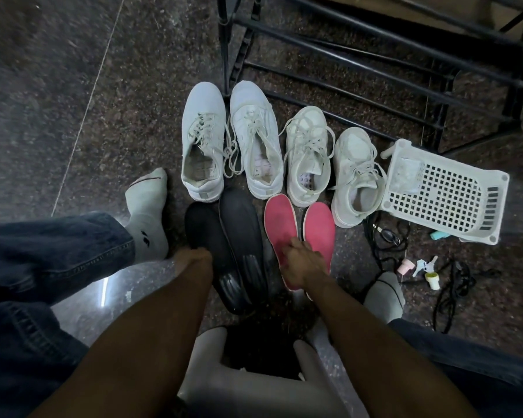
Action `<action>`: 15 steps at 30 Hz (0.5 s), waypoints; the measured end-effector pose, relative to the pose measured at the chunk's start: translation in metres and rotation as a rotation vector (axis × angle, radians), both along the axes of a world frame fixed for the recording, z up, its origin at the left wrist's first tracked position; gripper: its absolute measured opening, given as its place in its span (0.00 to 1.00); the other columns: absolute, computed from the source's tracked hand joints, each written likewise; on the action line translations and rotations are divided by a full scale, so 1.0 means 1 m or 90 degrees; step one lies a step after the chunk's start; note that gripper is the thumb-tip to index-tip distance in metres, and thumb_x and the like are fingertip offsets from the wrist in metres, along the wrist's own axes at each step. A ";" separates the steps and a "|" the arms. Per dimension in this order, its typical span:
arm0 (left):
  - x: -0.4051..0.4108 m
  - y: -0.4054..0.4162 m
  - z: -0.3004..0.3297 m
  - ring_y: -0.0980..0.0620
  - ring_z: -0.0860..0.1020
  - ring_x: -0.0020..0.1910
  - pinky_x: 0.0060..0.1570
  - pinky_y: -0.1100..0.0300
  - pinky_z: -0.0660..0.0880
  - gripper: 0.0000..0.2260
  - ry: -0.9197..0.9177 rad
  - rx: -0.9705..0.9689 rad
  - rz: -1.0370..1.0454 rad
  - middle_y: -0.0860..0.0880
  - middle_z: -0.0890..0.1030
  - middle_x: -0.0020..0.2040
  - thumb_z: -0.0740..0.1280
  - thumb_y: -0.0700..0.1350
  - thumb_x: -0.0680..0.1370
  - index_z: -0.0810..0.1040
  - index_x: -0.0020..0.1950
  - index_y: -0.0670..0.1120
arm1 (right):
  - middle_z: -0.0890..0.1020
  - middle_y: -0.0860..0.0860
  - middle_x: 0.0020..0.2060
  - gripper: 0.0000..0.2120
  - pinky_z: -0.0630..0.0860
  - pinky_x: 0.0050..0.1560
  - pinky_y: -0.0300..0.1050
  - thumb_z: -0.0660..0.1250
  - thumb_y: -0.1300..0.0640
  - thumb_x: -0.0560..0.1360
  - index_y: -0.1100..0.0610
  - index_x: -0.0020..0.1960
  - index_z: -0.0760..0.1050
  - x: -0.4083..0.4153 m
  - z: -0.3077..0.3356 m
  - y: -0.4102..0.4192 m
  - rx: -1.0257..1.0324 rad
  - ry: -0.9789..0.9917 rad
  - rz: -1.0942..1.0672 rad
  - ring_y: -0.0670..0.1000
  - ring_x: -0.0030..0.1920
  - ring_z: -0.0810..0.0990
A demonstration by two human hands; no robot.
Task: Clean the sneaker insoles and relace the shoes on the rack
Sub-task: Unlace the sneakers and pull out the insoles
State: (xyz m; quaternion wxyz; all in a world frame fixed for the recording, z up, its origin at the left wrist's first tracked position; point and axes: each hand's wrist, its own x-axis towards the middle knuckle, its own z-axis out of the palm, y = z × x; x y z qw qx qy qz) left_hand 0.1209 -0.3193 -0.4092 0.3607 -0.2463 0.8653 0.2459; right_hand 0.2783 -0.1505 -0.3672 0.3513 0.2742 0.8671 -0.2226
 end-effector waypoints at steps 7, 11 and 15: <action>0.000 -0.005 0.001 0.40 0.69 0.69 0.67 0.57 0.64 0.19 0.003 -0.003 0.008 0.39 0.71 0.71 0.61 0.39 0.81 0.69 0.71 0.37 | 0.68 0.53 0.66 0.22 0.73 0.61 0.54 0.62 0.54 0.74 0.49 0.69 0.70 -0.016 -0.006 -0.030 -0.105 0.045 -0.041 0.60 0.64 0.72; -0.006 -0.005 -0.001 0.40 0.70 0.69 0.67 0.56 0.65 0.18 -0.026 0.011 0.021 0.39 0.71 0.71 0.60 0.39 0.81 0.69 0.70 0.35 | 0.65 0.55 0.68 0.24 0.69 0.67 0.50 0.66 0.53 0.75 0.52 0.70 0.71 -0.023 -0.014 -0.044 -0.178 0.037 -0.188 0.58 0.68 0.69; -0.004 -0.003 0.005 0.39 0.74 0.64 0.63 0.53 0.71 0.17 -0.004 0.015 0.046 0.38 0.75 0.66 0.63 0.39 0.78 0.73 0.66 0.35 | 0.68 0.55 0.69 0.26 0.68 0.68 0.48 0.70 0.54 0.73 0.57 0.70 0.71 -0.032 -0.018 -0.045 -0.223 0.031 -0.283 0.55 0.68 0.70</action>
